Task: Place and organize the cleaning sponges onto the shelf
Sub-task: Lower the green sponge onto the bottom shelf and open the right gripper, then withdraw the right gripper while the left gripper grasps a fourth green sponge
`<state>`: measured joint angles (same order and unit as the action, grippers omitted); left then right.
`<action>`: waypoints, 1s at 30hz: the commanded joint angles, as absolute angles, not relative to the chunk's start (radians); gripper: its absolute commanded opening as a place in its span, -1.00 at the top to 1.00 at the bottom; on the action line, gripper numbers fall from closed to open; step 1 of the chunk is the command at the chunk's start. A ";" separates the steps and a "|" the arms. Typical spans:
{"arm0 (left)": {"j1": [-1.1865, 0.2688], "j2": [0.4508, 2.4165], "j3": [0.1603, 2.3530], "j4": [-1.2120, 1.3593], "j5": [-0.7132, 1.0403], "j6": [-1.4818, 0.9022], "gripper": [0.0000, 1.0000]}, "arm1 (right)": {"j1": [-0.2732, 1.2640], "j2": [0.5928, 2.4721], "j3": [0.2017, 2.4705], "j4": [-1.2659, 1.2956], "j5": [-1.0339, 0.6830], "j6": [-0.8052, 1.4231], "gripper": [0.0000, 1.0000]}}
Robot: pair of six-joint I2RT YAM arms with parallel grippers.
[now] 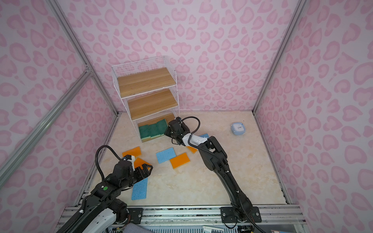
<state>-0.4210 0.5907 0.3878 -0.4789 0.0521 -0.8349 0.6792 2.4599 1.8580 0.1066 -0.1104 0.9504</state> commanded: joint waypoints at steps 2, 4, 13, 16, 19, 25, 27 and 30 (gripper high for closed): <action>-0.420 0.590 0.393 -0.490 0.038 -0.837 -0.95 | 0.670 2.482 1.872 0.091 -0.124 0.954 0.94; -0.419 0.589 0.394 -0.491 0.040 -0.840 -0.95 | 0.669 2.483 1.875 0.092 -0.127 0.957 0.63; -0.420 0.574 0.406 -0.512 0.041 -0.835 -0.95 | 0.667 2.468 1.870 0.094 -0.138 0.957 -0.25; -0.420 0.570 0.409 -0.522 0.043 -0.833 -0.95 | 0.666 2.453 1.848 0.105 -0.146 0.958 -0.36; -0.420 0.565 0.416 -0.528 0.052 -0.827 -0.95 | 0.666 2.426 1.816 0.116 -0.157 0.956 -0.46; -0.420 0.555 0.447 -0.564 0.035 -0.798 -0.95 | 0.677 2.347 1.730 0.105 -0.148 0.913 -0.61; -0.420 0.558 0.463 -0.576 0.025 -0.789 -0.95 | 0.675 2.303 1.666 0.134 -0.146 0.913 -0.62; -0.421 0.582 0.483 -0.576 0.034 -0.786 -0.95 | 0.672 2.221 1.552 0.179 -0.151 0.911 -0.63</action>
<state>-0.4210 0.5674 0.4629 -0.5560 0.0437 -0.8062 0.6762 2.2612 1.6123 0.1257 -0.1593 0.9241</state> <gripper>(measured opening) 0.973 0.815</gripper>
